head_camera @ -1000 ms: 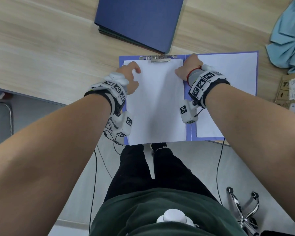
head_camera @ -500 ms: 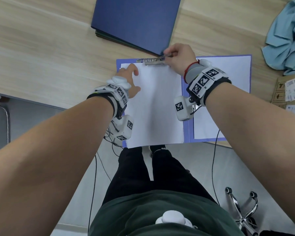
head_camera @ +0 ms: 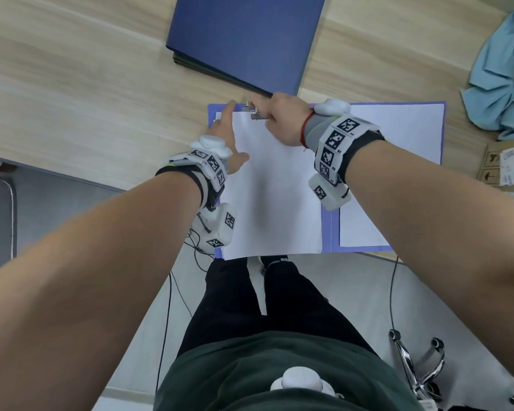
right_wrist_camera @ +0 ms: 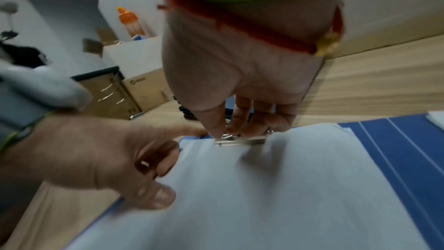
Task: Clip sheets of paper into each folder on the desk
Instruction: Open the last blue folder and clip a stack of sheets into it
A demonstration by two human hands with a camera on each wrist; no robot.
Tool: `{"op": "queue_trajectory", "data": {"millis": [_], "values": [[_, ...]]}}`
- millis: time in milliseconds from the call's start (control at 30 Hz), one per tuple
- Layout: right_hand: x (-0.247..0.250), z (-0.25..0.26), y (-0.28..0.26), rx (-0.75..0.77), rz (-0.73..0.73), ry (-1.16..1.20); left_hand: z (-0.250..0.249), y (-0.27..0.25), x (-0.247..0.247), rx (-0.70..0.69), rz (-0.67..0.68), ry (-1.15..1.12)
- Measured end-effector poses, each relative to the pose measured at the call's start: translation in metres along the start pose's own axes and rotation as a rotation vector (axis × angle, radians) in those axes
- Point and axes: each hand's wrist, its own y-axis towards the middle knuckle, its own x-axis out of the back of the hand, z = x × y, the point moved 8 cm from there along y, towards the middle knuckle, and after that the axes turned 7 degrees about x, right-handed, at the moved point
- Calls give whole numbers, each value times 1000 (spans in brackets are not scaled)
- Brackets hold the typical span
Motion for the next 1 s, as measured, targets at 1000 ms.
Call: {"op": "queue_trajectory", "data": {"millis": [1000], "values": [[-31, -53, -64, -370, -21, 59, 48, -44, 22, 302, -158, 35]]}}
